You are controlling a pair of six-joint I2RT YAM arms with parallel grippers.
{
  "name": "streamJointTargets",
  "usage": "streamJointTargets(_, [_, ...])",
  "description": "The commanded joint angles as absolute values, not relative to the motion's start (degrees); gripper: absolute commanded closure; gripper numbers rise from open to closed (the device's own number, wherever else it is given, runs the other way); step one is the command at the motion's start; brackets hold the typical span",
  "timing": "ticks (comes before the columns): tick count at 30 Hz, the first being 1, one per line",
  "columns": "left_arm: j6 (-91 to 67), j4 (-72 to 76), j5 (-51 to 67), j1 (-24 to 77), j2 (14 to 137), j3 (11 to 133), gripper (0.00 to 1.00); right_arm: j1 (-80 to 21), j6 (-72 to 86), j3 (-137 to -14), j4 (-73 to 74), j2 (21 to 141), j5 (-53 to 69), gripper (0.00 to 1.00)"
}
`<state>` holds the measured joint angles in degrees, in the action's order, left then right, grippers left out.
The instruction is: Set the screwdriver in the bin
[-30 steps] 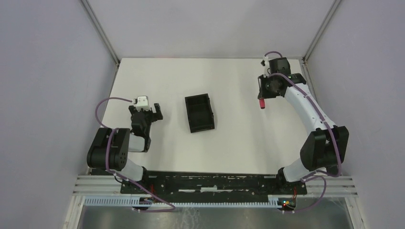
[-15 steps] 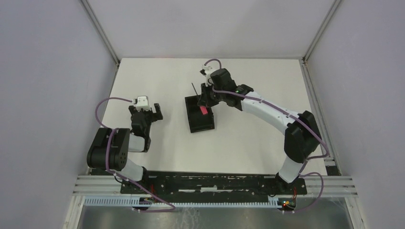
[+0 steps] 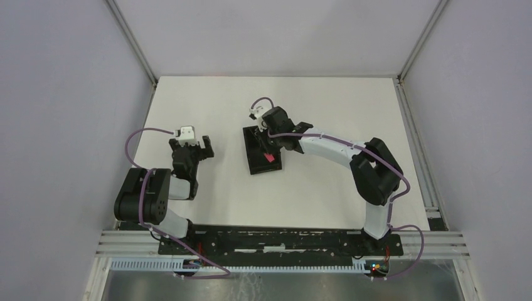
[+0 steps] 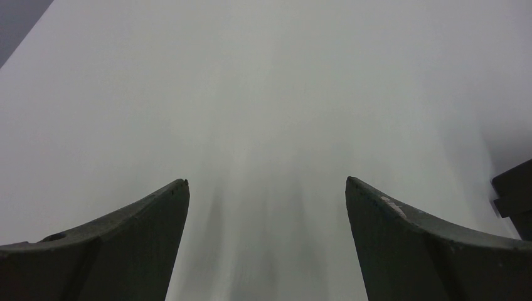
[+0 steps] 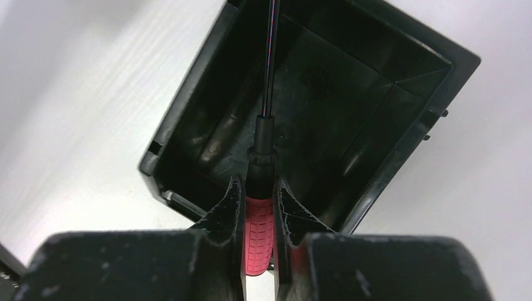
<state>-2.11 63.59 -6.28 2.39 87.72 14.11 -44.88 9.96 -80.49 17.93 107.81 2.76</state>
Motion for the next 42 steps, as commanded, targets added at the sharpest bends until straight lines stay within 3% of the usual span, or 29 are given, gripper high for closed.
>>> streamJointTargets(1, [-1.19,66.71,-6.38,2.62,87.95,14.25,0.00,-45.09,7.15,-79.85,15.76,110.13,0.35,0.94])
streamJointTargets(8, [-1.15,66.71,-6.40,2.54,87.95,14.31,0.00,-45.37,7.98,-81.12,15.59,110.79,0.35,0.66])
streamJointTargets(19, [-1.18,66.71,-6.38,2.55,87.96,14.29,0.00,-45.35,9.60,-83.02,13.62,101.46,-2.37,0.61])
streamJointTargets(21, [-1.17,66.71,-6.42,2.60,88.00,14.29,0.00,-45.27,8.33,-82.40,13.32,98.44,-3.69,0.45])
streamJointTargets(23, [-1.16,66.71,-6.40,2.59,87.97,14.25,0.00,-45.18,6.33,-80.27,12.00,94.79,-4.41,0.04])
streamJointTargets(24, [-1.17,66.71,-6.41,2.55,87.98,14.25,0.00,-45.09,4.84,-79.06,11.11,92.63,-5.40,0.02])
streamJointTargets(32, [-1.17,66.71,-6.41,2.56,87.94,14.28,0.00,-42.08,-4.69,-58.48,-0.25,74.06,-22.88,0.02])
streamJointTargets(42, [-1.16,66.71,-6.38,2.58,87.98,14.30,0.00,-27.90,-7.12,-22.95,-26.45,56.19,-28.15,0.02])
